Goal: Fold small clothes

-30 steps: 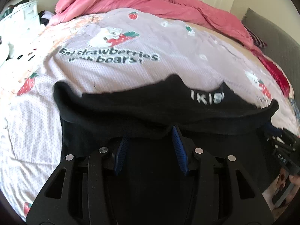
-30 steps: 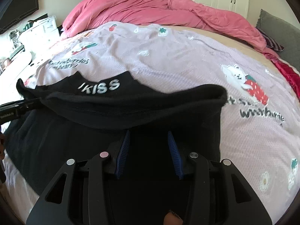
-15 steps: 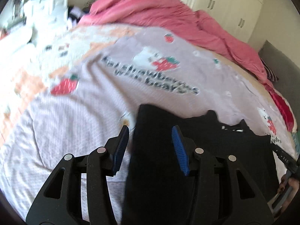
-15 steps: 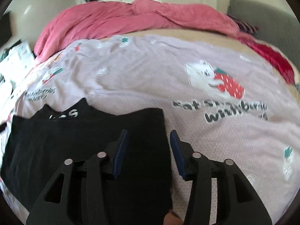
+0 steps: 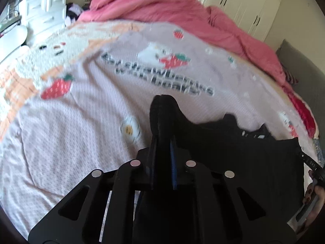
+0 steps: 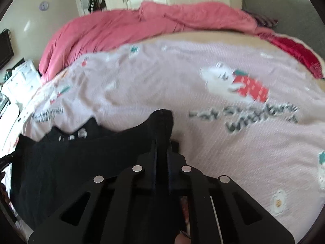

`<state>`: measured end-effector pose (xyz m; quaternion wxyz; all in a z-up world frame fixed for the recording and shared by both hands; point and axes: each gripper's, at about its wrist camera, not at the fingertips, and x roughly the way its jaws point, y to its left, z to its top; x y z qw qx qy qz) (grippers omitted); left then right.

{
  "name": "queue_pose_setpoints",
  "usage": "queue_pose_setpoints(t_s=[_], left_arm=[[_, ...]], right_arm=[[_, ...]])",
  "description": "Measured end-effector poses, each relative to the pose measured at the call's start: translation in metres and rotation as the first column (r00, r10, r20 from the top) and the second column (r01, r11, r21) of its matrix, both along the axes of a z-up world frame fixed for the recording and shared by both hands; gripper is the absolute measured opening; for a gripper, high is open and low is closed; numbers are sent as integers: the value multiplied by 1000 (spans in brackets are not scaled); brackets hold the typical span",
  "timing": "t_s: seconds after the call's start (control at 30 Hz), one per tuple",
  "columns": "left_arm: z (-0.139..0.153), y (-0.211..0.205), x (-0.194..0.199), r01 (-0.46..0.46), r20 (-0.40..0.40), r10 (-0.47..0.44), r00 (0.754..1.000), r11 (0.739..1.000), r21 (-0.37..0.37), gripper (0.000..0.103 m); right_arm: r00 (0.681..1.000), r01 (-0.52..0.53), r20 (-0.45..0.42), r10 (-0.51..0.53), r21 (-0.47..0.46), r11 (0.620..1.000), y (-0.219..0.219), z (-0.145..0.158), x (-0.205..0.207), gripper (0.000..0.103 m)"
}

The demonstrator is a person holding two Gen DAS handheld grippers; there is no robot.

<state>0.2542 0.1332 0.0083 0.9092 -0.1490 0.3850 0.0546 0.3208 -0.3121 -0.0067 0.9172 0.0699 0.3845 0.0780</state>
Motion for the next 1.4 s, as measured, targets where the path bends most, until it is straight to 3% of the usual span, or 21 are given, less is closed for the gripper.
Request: queue_pose_setpoints(t_s=[0.1, 0.27, 0.47, 0.57, 0.67, 0.93, 1.13, 1.4], left_arm=[[5, -2, 3, 0, 23, 0, 1000, 1000, 26, 3], [-16, -6, 10, -9, -48, 14, 999, 996, 88, 7], [-17, -7, 7, -11, -65, 18, 998, 993, 117, 13], [-17, -6, 4, -9, -71, 17, 997, 994, 108, 14], [-16, -6, 0, -11, -74, 19, 997, 994, 106, 18], [-13, -10, -14, -15, -93, 26, 995, 992, 123, 33], [-16, -12, -26, -12, -104, 25, 994, 991, 130, 40], [-18, -4, -44, -26, -99, 37, 994, 994, 106, 50]], right_arm=[[1000, 26, -12, -26, 8, 1000, -4, -3, 9, 7], [997, 37, -68, -39, -24, 999, -1, -24, 16, 8], [996, 64, -58, -67, -47, 997, -2, -25, 7, 19], [997, 58, -56, -58, -15, 998, -3, -22, -2, 22], [998, 45, -39, -45, -5, 999, 1, -16, -17, 38], [1000, -22, 10, 22, -33, 999, 18, -1, -63, 49], [996, -79, -40, 77, -58, 995, 30, -10, -88, 53], [996, -76, -57, 71, -90, 993, 28, -19, -106, 57]])
